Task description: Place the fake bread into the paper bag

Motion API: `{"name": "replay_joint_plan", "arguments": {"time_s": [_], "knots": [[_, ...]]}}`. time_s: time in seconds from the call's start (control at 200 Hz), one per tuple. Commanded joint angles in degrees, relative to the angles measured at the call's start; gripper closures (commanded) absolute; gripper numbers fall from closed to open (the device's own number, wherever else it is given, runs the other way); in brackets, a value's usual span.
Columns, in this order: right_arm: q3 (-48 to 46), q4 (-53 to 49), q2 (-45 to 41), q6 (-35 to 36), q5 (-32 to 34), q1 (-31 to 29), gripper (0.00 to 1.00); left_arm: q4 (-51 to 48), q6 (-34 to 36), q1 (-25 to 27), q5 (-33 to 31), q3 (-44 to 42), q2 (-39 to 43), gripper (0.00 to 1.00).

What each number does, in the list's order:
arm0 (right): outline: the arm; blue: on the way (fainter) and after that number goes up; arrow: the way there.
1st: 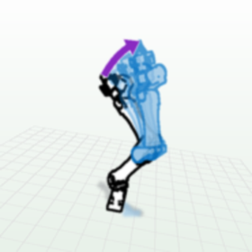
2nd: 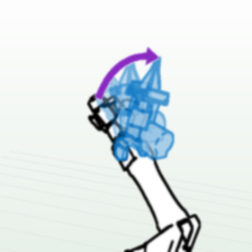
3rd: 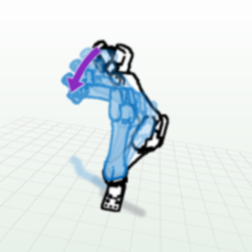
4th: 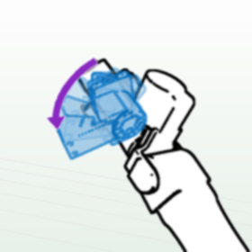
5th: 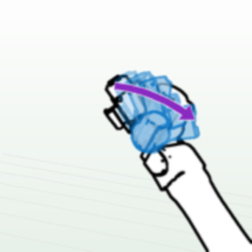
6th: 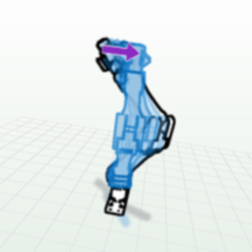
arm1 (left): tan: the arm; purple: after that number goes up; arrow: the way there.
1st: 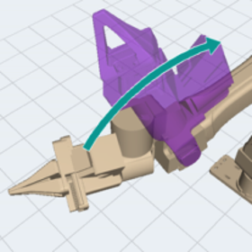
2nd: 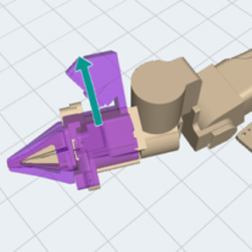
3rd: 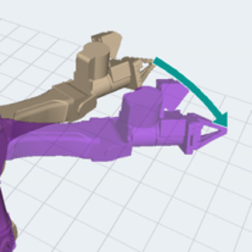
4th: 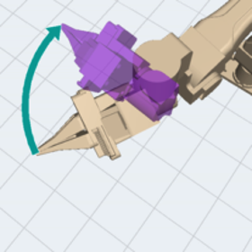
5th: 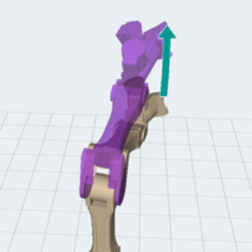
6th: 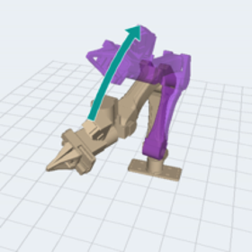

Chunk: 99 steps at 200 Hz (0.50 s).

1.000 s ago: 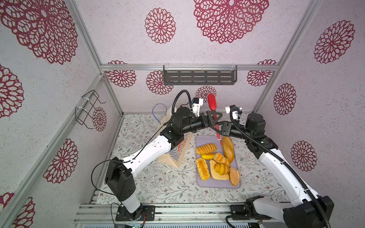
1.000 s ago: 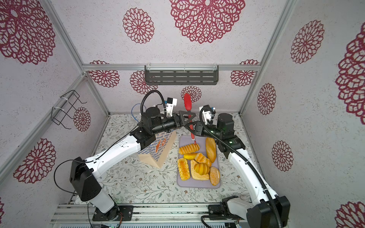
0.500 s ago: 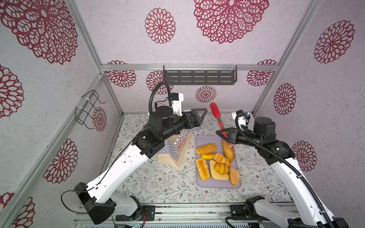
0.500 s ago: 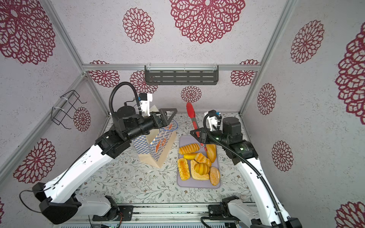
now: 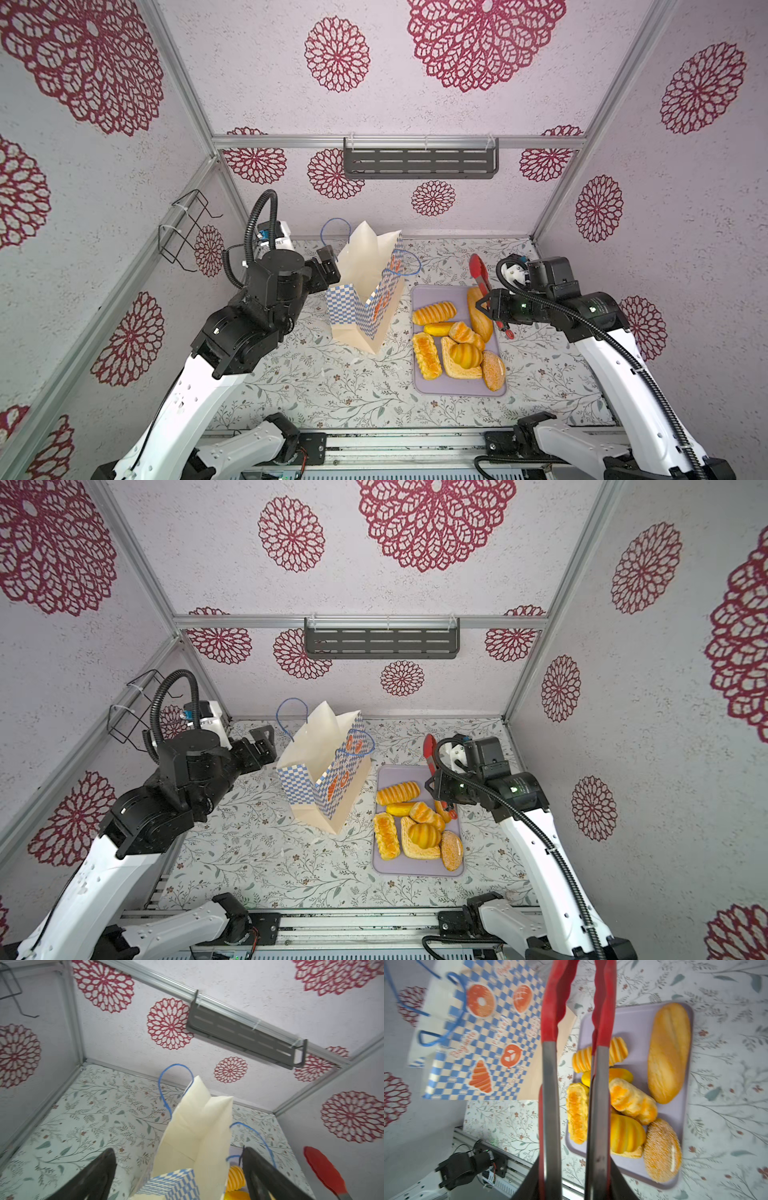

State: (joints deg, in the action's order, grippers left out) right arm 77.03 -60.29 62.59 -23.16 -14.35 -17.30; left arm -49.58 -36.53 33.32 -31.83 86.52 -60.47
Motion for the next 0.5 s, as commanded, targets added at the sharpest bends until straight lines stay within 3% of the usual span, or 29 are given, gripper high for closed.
{"name": "replay_joint_plan", "arguments": {"time_s": [0.0, 0.35, 0.49], "knots": [[0.9, -4.0, 0.4, 1.2, 7.9, 0.1, 0.57, -4.2, -0.8, -4.7, 3.4, -3.5, -0.2, 0.03], [-4.2, -0.7, 1.9, 0.8, 11.5, 0.1, 0.48, 0.7, -1.9, -12.1, 16.9, -12.8, 2.2, 0.03], [-3.7, -0.2, 3.5, 2.0, 13.5, 0.2, 0.43, 1.8, -1.4, -13.3, 19.4, -14.0, 2.2, 0.03]]}}
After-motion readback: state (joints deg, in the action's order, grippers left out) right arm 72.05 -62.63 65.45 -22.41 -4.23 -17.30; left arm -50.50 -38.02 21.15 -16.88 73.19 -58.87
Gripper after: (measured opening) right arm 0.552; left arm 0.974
